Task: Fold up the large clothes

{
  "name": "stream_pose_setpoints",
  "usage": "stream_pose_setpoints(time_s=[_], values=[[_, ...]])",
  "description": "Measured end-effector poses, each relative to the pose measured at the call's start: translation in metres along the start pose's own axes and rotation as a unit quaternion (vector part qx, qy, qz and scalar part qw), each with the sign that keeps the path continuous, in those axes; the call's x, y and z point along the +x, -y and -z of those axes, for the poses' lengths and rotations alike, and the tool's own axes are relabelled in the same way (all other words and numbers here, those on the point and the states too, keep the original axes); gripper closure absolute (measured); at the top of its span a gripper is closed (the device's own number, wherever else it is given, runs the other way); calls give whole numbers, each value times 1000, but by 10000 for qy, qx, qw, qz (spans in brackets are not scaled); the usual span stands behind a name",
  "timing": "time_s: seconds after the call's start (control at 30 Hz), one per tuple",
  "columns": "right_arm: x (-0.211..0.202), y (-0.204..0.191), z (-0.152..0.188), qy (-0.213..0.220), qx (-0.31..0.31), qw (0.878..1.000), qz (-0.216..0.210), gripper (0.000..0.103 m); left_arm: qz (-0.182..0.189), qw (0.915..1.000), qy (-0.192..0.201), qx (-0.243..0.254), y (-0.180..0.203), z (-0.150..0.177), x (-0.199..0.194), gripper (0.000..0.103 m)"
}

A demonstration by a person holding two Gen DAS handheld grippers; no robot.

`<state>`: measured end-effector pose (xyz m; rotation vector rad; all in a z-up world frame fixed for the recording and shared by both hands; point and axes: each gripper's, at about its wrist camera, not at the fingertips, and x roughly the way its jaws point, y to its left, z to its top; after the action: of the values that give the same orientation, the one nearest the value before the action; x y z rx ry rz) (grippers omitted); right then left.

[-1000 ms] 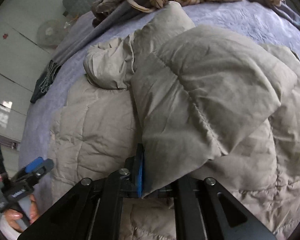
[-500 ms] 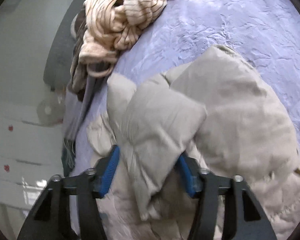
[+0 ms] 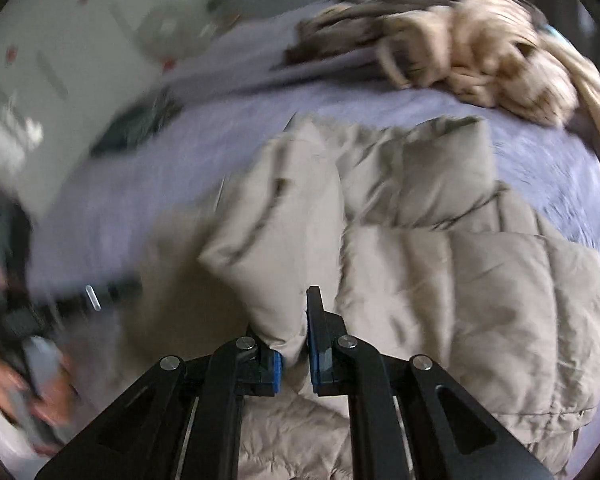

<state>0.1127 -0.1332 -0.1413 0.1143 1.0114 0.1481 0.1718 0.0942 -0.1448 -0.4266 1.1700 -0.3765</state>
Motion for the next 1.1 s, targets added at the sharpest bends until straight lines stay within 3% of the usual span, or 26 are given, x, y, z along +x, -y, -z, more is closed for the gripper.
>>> stream_pose_setpoints(time_s=[0.1, 0.17, 0.2, 0.37, 0.5, 0.6, 0.63, 0.67, 0.7, 0.73, 0.77, 0.8, 0.83, 0.87, 0.9, 0.93, 0.97, 1.1], values=[[15, -17, 17, -349, -424, 9983, 180, 75, 458, 9989, -76, -85, 4, -4, 1, 0], [14, -18, 25, -481, -446, 9978, 86, 42, 683, 9975, -182, -51, 11, -5, 7, 0], [6, -11, 33, -477, -384, 9981, 39, 36, 796, 9964, -277, 12, 17, -5, 13, 0], [-23, 38, 58, -525, 353, 9980, -90, 33, 814, 9944, -633, 222, 41, 0, 42, 0], [-44, 110, 82, -539, 1578, 9856, -295, 33, 741, 9935, -807, 297, 53, 4, 65, 1], [-59, 167, 105, -358, 2677, 9618, -453, 33, 750, 9920, -948, 354, 60, 4, 79, 23], [-64, 188, 113, -223, 3088, 9494, -532, 33, 729, 9917, -994, 352, 61, 4, 82, 39], [-68, 205, 121, -85, 3464, 9362, -585, 33, 730, 9912, -1047, 350, 64, 3, 88, 64], [-71, 219, 127, 35, 3749, 9251, -603, 33, 719, 9902, -1137, 367, 66, 3, 93, 77], [-74, 236, 134, 194, 4086, 9102, -642, 33, 691, 9899, -1178, 381, 69, 4, 96, 87], [-75, 248, 139, 313, 4329, 8983, -680, 33, 649, 9906, -1131, 406, 71, 4, 96, 88], [-76, 262, 145, 454, 4628, 8823, -728, 34, 613, 9921, -969, 501, 75, 6, 89, 91], [-76, 275, 149, 567, 4897, 8662, -819, 48, 612, 9927, -866, 577, 77, 7, 82, 91], [-75, 285, 153, 609, 5087, 8539, -919, 90, 584, 9931, -801, 620, 77, 7, 78, 91], [-74, 291, 153, 571, 5158, 8498, -924, 100, 509, 9937, -710, 703, 77, 10, 70, 91], [-75, 294, 151, 593, 5162, 8494, -930, 99, 424, 9941, -663, 750, 75, 13, 65, 91], [-77, 293, 148, 635, 5063, 8547, -957, 99, 319, 9943, -639, 793, 71, 16, 62, 91], [-83, 272, 128, 489, 4157, 9043, -843, 99, -56, 9939, -796, 758, 46, 29, 65, 91]])
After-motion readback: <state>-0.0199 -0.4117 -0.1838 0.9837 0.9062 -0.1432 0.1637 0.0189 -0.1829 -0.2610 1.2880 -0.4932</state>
